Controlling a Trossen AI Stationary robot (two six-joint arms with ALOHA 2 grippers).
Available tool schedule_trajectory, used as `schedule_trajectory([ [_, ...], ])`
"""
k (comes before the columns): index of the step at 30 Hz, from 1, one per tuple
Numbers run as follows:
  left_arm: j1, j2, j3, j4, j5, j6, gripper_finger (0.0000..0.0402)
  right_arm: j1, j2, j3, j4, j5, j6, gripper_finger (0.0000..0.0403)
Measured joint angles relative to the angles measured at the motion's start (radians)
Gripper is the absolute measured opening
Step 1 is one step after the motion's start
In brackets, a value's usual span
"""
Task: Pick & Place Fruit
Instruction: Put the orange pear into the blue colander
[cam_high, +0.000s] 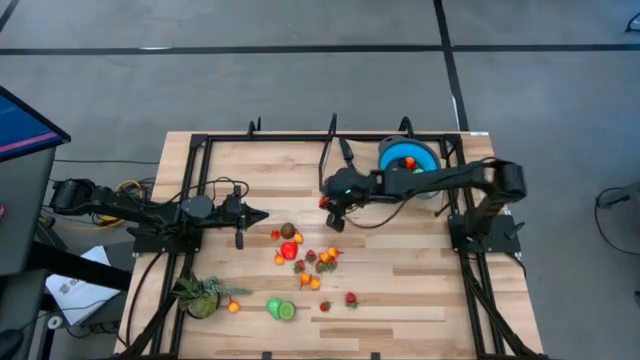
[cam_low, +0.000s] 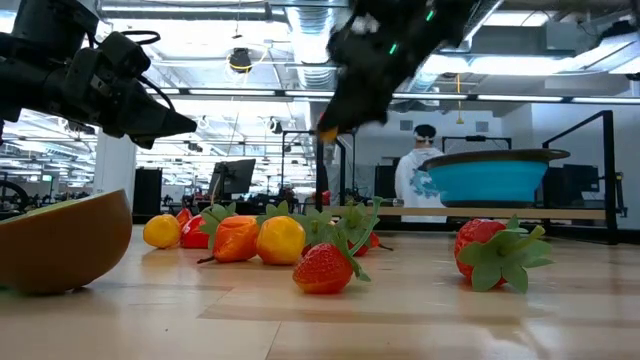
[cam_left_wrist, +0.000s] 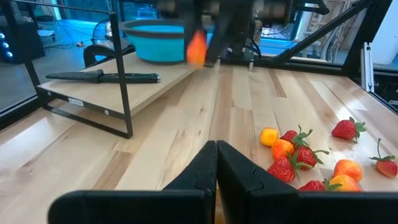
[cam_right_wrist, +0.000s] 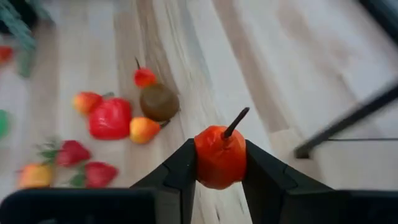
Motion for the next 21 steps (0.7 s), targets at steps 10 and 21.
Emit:
schedule_trajectory([
  [10,0.0,0.0,0.0,0.001,0.0,0.0,0.0001,-0.029,-0.264,0.0,-0.181,0.004,0.045,0.0091],
  [21,0.0,0.0,0.0,0.005,-0.028,0.002,0.0001,-0.115,-0.296,0.0,-0.394,0.113,0.094,0.0092],
])
